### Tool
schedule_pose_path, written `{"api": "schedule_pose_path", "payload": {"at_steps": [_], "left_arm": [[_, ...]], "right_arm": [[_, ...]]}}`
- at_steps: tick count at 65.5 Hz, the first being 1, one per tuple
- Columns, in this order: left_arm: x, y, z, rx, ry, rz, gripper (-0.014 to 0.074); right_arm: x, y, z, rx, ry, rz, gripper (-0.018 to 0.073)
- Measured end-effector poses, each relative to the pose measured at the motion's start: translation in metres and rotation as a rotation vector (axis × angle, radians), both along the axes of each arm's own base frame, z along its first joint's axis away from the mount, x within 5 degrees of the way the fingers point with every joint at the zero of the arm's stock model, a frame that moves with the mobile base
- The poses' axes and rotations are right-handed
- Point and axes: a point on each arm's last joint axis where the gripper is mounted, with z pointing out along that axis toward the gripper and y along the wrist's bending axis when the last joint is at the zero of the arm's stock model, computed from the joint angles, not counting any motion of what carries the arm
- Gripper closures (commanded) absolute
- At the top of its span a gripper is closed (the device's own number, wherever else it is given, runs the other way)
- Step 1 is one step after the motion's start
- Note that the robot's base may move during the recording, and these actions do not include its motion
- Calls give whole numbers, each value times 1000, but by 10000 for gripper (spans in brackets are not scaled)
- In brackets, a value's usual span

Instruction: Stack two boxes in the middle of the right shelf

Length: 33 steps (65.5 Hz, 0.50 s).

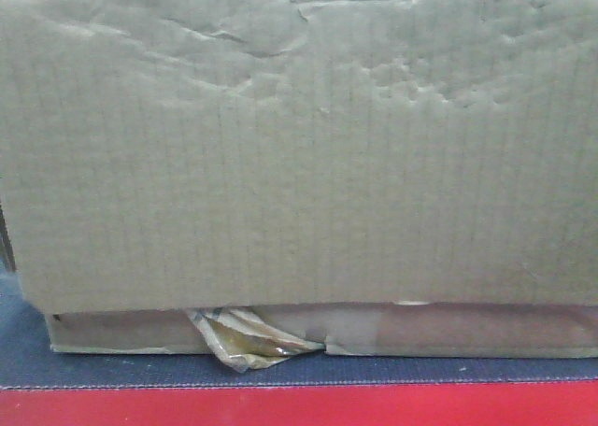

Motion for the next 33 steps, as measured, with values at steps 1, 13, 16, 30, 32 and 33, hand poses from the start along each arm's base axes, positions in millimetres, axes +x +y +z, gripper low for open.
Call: {"api": "schedule_pose_path", "payload": {"at_steps": [1, 13, 16, 30, 32, 33], "left_arm": [[0, 0, 0, 2, -1, 0, 288], [0, 0, 0, 6, -3, 0, 288], [0, 1, 0, 6, -3, 0, 288], [3, -1, -6, 15, 15, -2, 288], [3, -1, -6, 15, 15, -2, 288], [3, -1, -6, 15, 15, -2, 288]], "right_arm": [[0, 0, 0, 0, 0, 0, 720], [0, 0, 0, 0, 0, 0, 720], [0, 0, 0, 0, 0, 0, 720], [0, 0, 0, -68, 5, -5, 720], [0, 0, 0, -79, 3, -6, 720], [0, 0, 0, -81, 4, -6, 720]]}}
